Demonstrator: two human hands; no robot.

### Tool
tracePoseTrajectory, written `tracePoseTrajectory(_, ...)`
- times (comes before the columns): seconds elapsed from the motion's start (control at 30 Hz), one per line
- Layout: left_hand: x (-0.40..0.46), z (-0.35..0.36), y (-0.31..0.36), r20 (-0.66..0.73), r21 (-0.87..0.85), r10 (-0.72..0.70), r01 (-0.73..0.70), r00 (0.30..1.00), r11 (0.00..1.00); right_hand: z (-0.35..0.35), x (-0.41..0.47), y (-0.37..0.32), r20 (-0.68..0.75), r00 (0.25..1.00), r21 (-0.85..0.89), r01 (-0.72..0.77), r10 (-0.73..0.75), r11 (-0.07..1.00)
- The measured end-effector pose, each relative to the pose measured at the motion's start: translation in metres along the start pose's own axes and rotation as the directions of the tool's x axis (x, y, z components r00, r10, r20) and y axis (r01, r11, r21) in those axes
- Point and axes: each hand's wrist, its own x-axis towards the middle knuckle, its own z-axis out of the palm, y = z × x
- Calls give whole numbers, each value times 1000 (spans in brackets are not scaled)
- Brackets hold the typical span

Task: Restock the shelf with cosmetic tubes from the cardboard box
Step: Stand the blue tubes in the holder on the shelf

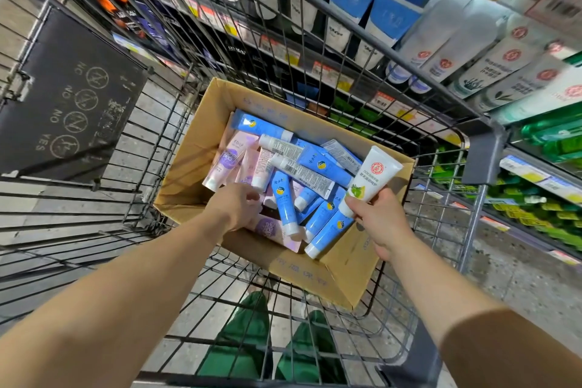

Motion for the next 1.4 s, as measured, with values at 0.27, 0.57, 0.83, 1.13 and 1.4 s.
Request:
tracePoseTrajectory(0.27,6,16,31,-171,-80,89,-104,981,991,-3,7,8,36,999,-33,-4,5,999)
tracePoseTrajectory(0.57,37,15,56,-280,287,416,-339,865,896,-1,8,10,46,998,-74,39,-35,996)
tracePoseTrajectory(0.83,38,14,55,36,589,313,-273,949,760,-1,6,10,50,998,-69,35,-32,997)
tracePoseTrajectory(1.13,3,-11,29,407,-393,258,-87,876,916,-2,1,10,60,998,-42,14,-12,999)
tracePoseTrajectory(1.4,-12,3,16,555,-783,330,345,764,517,-2,-6,13,75,997,-52,-11,15,999)
